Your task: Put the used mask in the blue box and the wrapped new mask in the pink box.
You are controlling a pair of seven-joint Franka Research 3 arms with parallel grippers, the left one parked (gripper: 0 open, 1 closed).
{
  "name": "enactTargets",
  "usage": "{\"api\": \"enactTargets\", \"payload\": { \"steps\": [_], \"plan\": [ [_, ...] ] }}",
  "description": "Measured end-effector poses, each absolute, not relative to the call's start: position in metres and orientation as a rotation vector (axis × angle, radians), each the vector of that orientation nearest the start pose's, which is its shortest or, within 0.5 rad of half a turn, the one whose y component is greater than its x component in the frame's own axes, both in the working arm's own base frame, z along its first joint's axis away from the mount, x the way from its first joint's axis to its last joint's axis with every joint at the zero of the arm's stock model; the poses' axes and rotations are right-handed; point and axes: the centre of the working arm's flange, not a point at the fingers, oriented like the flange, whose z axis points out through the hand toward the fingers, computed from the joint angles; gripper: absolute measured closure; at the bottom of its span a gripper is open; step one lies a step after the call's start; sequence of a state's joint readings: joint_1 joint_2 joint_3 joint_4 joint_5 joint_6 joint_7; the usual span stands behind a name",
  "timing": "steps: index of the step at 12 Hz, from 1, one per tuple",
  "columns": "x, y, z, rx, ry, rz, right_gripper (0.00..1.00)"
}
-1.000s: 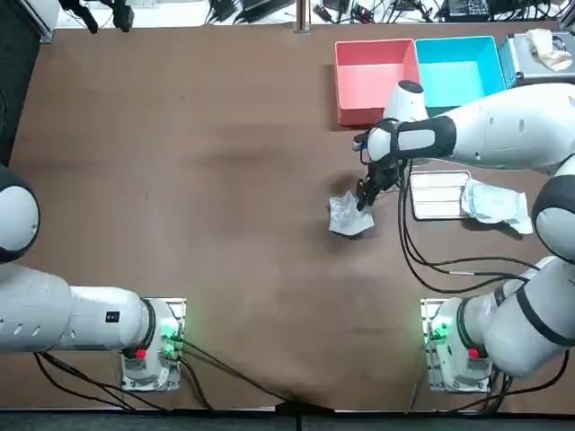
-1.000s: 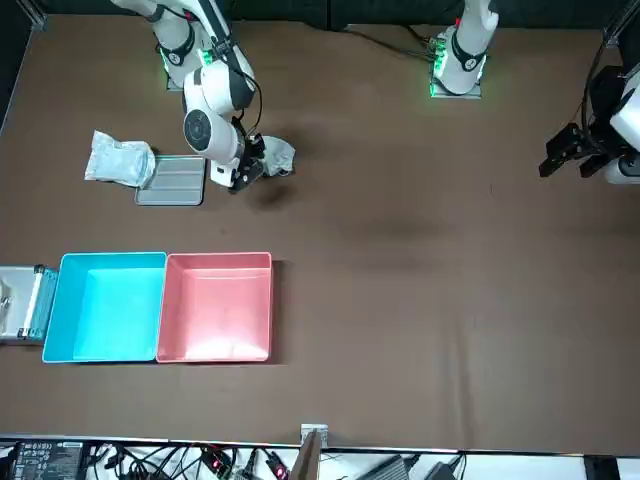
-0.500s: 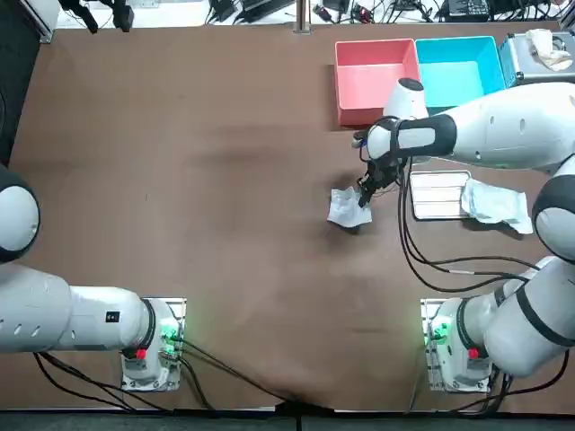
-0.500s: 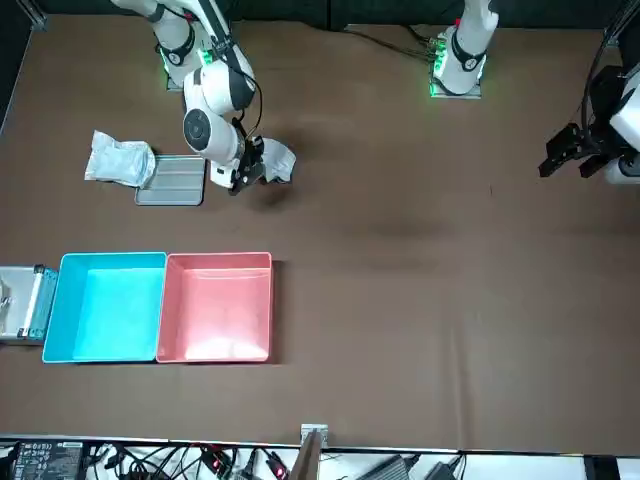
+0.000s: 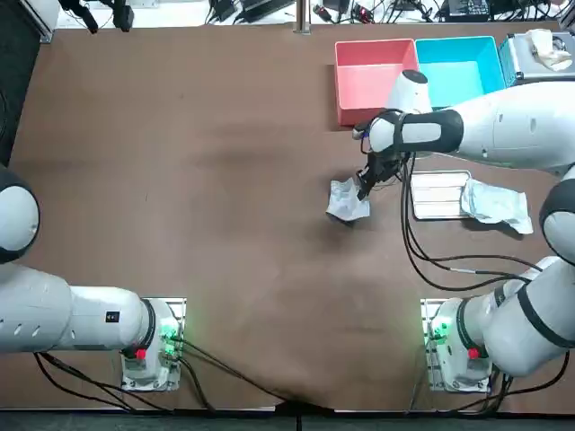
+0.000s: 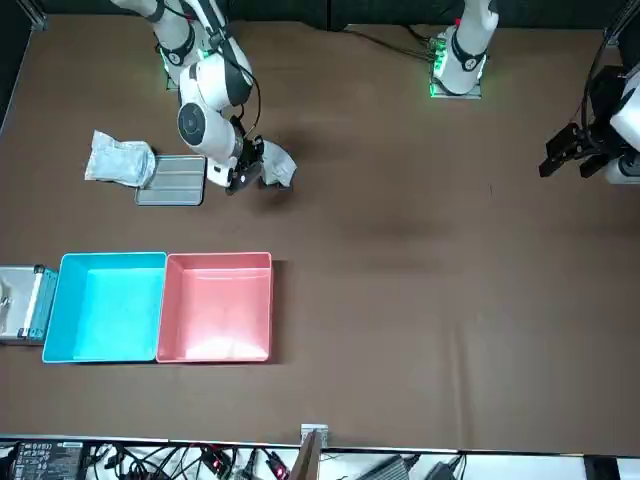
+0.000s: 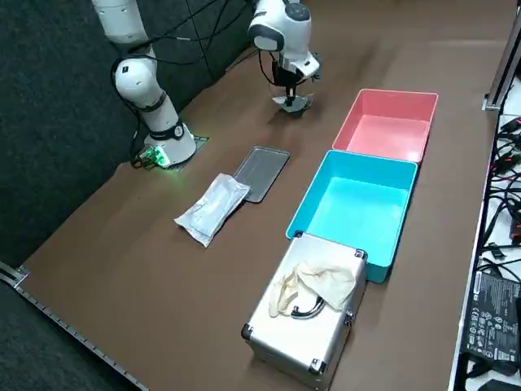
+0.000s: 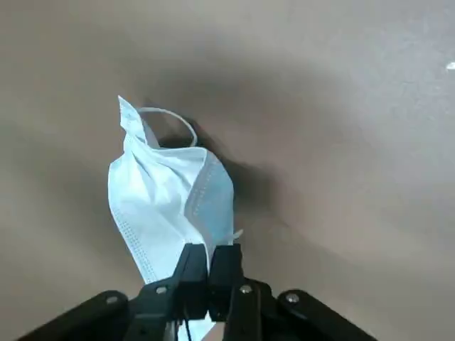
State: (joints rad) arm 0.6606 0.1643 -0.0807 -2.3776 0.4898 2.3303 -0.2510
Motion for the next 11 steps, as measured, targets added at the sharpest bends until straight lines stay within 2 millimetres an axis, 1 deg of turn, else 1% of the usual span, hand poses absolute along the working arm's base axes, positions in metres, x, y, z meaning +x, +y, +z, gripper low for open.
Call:
{"api": "enactTargets", "payload": {
  "steps": [3, 4, 8, 11],
  "plan": [
    [0.403, 0.271, 0.258, -2.775, -0.613, 0.333, 0.98],
    [0.408, 0.266, 0.271, -2.768, -0.596, 0.303, 0.98],
    [0.424, 0.244, 0.301, -2.749, -0.533, 0.272, 0.98],
    [0.444, 0.228, 0.331, -2.727, -0.488, 0.242, 0.98]
  ]
}}
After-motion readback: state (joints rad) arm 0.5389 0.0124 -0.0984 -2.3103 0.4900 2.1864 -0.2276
